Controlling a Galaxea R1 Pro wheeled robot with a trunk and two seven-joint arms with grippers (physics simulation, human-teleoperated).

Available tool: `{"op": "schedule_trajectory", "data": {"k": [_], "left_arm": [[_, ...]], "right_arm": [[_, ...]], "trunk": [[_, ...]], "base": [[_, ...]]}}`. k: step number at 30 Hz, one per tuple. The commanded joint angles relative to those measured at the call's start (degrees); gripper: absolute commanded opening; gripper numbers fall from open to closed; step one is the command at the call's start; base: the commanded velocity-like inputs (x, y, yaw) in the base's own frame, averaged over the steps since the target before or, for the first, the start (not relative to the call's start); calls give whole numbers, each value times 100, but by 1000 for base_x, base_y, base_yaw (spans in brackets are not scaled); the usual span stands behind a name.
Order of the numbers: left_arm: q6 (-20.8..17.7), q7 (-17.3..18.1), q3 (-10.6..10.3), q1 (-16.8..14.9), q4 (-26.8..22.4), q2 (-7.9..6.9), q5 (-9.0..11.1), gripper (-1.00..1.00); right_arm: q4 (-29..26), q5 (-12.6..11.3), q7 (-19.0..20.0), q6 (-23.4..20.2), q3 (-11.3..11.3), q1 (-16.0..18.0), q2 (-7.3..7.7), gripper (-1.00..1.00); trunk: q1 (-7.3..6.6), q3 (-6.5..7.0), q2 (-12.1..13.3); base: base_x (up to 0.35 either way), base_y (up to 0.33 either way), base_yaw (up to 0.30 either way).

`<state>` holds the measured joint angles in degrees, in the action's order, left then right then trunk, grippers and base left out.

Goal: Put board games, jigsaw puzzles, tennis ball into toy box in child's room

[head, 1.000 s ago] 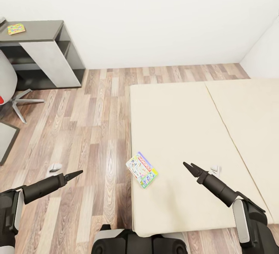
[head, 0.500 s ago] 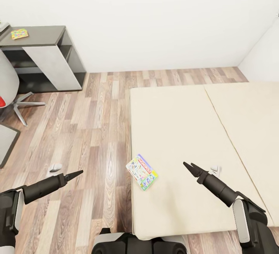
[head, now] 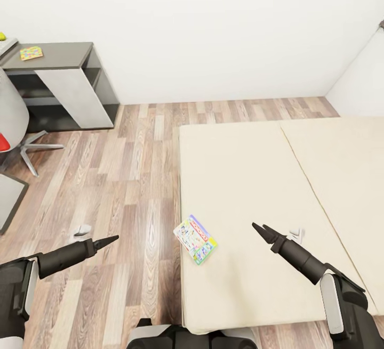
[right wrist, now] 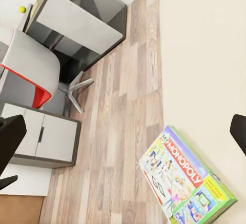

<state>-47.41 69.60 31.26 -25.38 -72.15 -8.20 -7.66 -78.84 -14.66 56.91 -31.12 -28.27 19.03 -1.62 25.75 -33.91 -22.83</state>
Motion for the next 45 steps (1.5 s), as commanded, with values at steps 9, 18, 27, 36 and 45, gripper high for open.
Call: {"op": "schedule_trajectory", "data": {"k": [9,18,27,36,45], "left_arm": [[-45,-220,-5,-8,-1,8,-53,100],[-41,-285,-6,-10,42,3,-52,100],[-40,-399,-6,-10,107,4,-47,100],[-40,-428,-8,-11,125,3,-51,100],[-39,-429,-8,-11,131,2,-49,100]], "right_arm": [[17,-19,12,-44,-12,4,-5,100],[20,-13,5,-43,-12,4,-5,100],[26,-11,-11,-36,-7,4,-5,100],[28,-10,-13,-29,-3,4,-5,100],[30,-10,-13,-26,-3,4,-6,100]], "trunk": [[3,78,-9],[3,163,-9],[3,248,-9],[3,333,-9],[3,418,-9]], "base": [[0,0,0],[0,0,0],[0,0,0],[0,0,0],[0,0,33]]}}
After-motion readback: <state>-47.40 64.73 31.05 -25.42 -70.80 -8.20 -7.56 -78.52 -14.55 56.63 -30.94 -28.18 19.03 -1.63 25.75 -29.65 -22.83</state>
